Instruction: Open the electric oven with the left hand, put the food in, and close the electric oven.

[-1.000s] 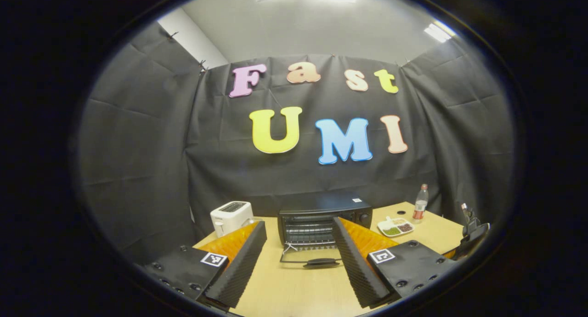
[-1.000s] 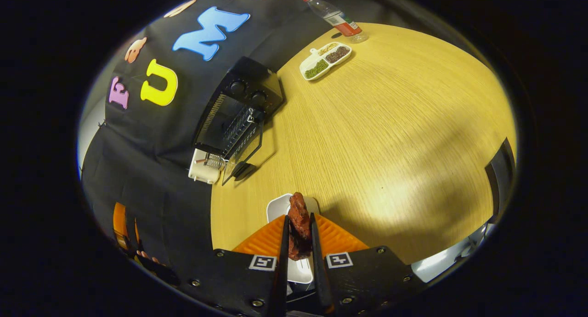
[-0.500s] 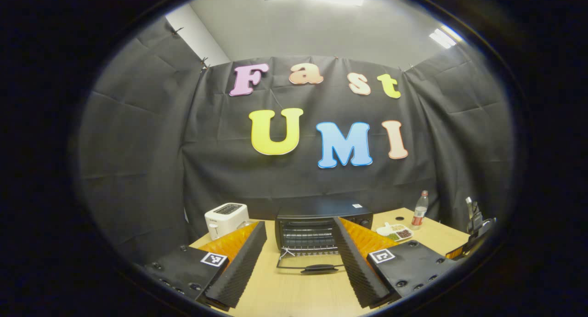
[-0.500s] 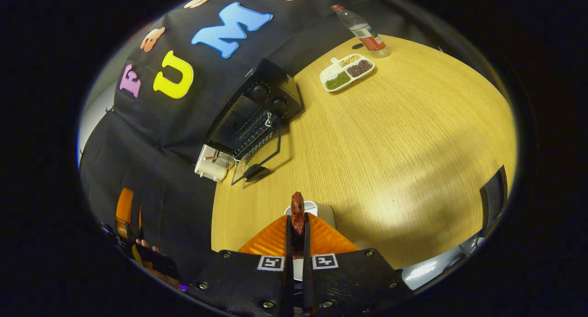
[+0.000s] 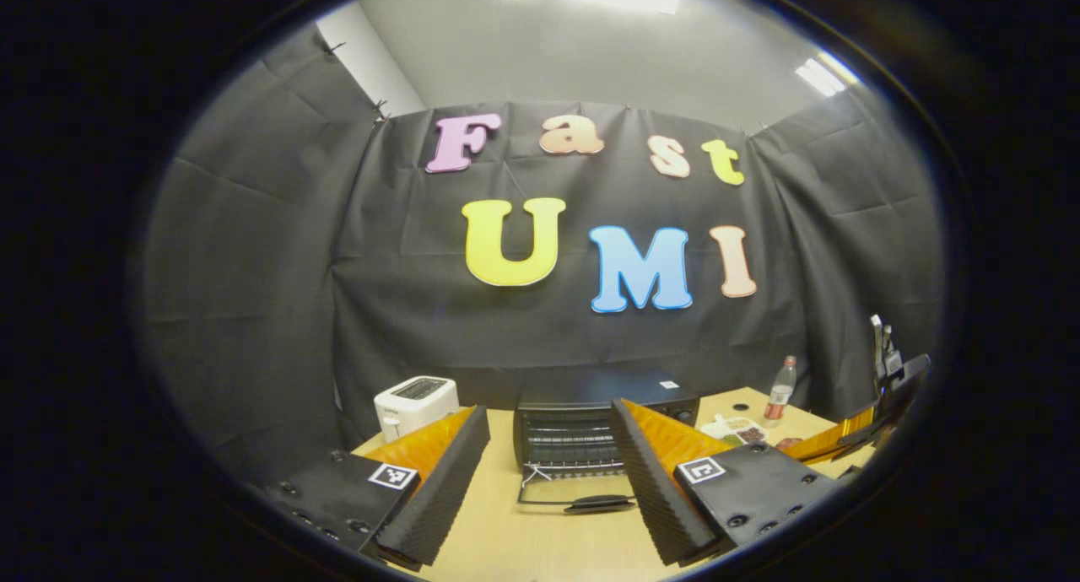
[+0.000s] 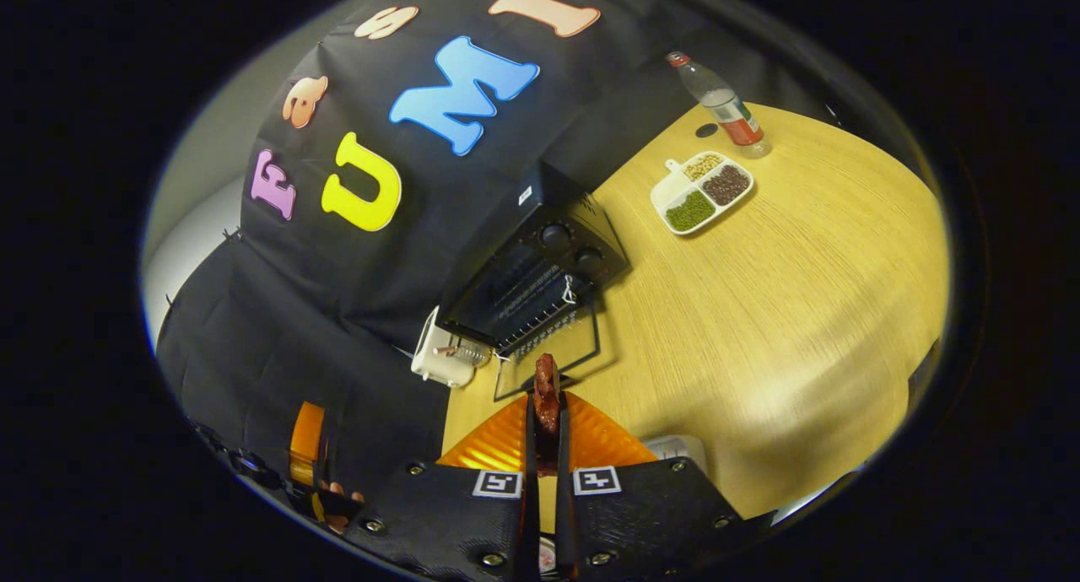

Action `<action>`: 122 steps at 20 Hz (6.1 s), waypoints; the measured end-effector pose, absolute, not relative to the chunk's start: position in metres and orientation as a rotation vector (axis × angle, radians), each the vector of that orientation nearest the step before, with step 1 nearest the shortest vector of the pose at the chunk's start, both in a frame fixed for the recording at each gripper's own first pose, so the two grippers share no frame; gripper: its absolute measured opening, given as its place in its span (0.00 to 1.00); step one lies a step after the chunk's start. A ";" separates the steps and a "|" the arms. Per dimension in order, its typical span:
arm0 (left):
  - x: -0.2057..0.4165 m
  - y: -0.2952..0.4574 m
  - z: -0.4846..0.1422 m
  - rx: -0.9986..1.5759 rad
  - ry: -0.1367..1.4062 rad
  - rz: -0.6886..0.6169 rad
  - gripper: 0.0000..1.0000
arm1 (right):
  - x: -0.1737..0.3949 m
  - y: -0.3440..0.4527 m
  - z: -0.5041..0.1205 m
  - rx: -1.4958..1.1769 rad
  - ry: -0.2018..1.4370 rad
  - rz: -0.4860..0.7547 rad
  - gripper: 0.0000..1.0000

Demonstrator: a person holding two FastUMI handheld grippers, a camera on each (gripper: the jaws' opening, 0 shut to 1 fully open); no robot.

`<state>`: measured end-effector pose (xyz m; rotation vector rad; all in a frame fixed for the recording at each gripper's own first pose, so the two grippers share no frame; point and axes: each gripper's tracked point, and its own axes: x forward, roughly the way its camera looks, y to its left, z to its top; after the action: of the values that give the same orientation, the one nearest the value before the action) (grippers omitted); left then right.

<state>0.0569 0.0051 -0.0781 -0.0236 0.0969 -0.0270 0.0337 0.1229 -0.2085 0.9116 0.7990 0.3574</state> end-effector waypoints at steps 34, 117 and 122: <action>0.137 0.160 -0.141 0.044 0.230 0.131 0.96 | 0.253 0.303 -0.282 1.012 0.532 0.279 0.07; 0.139 -0.104 -0.398 -0.005 0.798 -0.152 0.97 | 0.038 -0.008 -0.114 0.053 0.196 -0.092 0.98; 0.142 -0.103 -0.378 0.004 0.756 -0.160 0.96 | 0.038 -0.001 -0.119 0.072 0.206 -0.074 0.98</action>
<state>0.1420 -0.1028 -0.3785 0.0044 0.7562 -0.1597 0.0382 -0.0013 -0.1193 0.0717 0.2064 -0.0741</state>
